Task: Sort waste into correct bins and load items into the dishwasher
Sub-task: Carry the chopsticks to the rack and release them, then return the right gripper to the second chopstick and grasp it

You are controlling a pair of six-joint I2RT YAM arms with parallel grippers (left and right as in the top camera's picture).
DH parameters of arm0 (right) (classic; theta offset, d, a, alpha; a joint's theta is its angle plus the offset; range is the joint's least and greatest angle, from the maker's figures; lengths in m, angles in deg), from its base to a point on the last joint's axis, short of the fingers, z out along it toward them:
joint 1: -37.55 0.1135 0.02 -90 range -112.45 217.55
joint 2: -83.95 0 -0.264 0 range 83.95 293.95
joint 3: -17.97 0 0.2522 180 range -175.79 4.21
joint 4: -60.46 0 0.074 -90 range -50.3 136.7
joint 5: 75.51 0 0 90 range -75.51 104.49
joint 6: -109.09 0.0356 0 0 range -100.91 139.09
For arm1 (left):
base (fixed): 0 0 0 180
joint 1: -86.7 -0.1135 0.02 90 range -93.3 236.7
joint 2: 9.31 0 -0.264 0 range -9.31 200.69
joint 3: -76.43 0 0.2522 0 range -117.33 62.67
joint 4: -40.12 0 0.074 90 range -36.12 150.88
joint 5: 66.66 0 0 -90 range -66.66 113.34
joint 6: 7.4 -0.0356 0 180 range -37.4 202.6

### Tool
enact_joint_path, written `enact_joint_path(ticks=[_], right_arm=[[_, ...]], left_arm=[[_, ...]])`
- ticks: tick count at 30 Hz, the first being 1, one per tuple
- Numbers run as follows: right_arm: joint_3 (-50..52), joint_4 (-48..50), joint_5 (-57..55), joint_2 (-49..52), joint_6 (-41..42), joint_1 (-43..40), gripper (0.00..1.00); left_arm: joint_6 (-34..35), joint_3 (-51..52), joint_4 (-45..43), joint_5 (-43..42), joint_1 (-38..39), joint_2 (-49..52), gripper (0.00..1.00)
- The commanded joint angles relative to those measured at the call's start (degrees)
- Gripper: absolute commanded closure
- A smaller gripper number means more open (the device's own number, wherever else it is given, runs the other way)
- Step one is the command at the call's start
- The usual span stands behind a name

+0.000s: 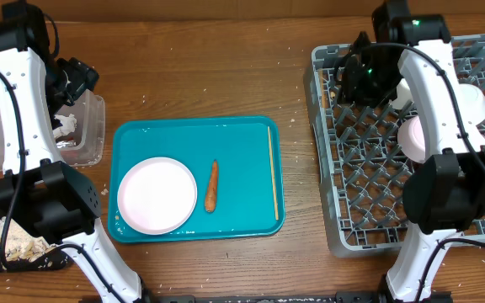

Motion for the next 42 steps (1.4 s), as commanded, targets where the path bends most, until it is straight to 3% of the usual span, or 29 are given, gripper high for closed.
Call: enact_joint_path(ticks=[1,9,13,19,29,42], right_arm=[[-6.2,-1.2,9.0,-4.2,0.7,1.3,0.56],[-5.2,-1.9,9.4,-5.9,2.4,11.2,0.50],[-1.4,1.7,0.2,-3.9,10.3,19.4,0.43],[8.0,8.3,-9.5,-0.8,20.9,26.8,0.39],[24.0,18.1,-6.8,0.3,22.1,28.8,0.39],[28.2,24.4,-6.6,0.3,22.0,32.0,0.39]], left_arm=[[-1.3,0.2,0.0,0.7,-0.1,-0.8,0.00],[-1.3,0.2,0.0,0.7,-0.1,-0.8,0.00],[-1.3,0.2,0.0,0.7,-0.1,-0.8,0.00],[-1.3,0.2,0.0,0.7,-0.1,-0.8,0.00],[-1.3,0.2,0.0,0.7,-0.1,-0.8,0.00],[-1.3,0.2,0.0,0.7,-0.1,-0.8,0.00]])
